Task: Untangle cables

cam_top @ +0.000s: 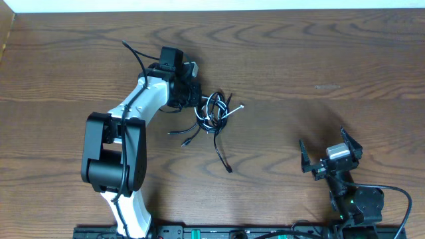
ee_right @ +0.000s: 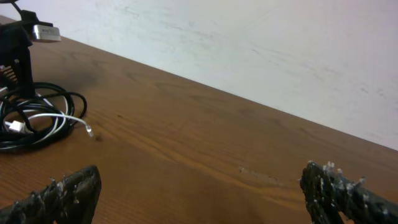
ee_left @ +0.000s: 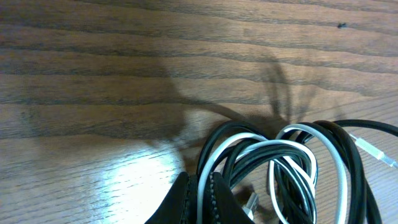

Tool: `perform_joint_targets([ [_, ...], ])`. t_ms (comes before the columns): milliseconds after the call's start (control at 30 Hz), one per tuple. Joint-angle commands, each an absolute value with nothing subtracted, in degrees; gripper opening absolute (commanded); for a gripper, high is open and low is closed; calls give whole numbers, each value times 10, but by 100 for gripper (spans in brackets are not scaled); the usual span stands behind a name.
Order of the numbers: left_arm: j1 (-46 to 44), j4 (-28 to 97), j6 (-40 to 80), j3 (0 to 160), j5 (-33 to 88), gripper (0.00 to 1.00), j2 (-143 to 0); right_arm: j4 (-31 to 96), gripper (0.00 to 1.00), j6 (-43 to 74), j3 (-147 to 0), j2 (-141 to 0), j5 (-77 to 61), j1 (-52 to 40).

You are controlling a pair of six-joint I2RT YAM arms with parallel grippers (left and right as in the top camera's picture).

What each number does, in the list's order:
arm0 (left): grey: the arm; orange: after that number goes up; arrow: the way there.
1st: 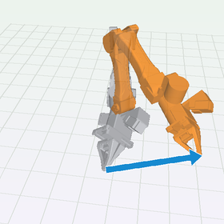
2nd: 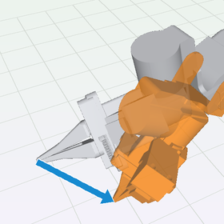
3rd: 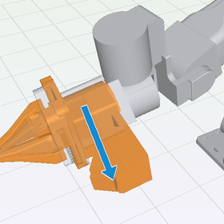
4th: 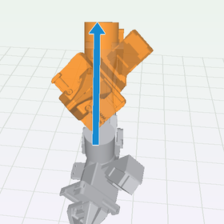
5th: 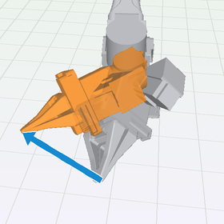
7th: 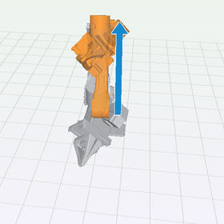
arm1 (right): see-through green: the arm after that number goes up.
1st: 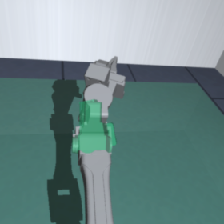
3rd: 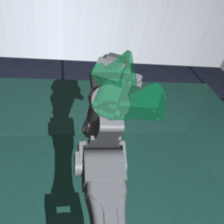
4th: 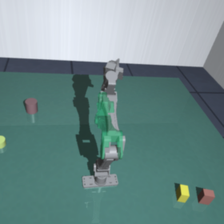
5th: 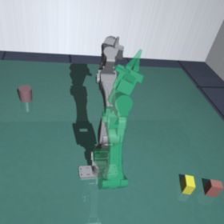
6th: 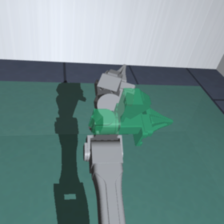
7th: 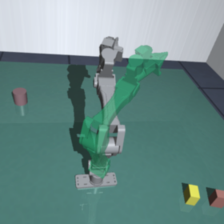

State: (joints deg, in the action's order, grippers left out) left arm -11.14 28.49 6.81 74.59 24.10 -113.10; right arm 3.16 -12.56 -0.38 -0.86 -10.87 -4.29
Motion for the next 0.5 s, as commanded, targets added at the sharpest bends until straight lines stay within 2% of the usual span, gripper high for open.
perform_joint_targets([
  [0,-113,284,59,743,290,8,-1129,34,99,-125,-3,-6,-109,-42],
  [467,-119,282,38,743,308,8,-1129,34,99,-125,-3,-6,-109,-42],
])
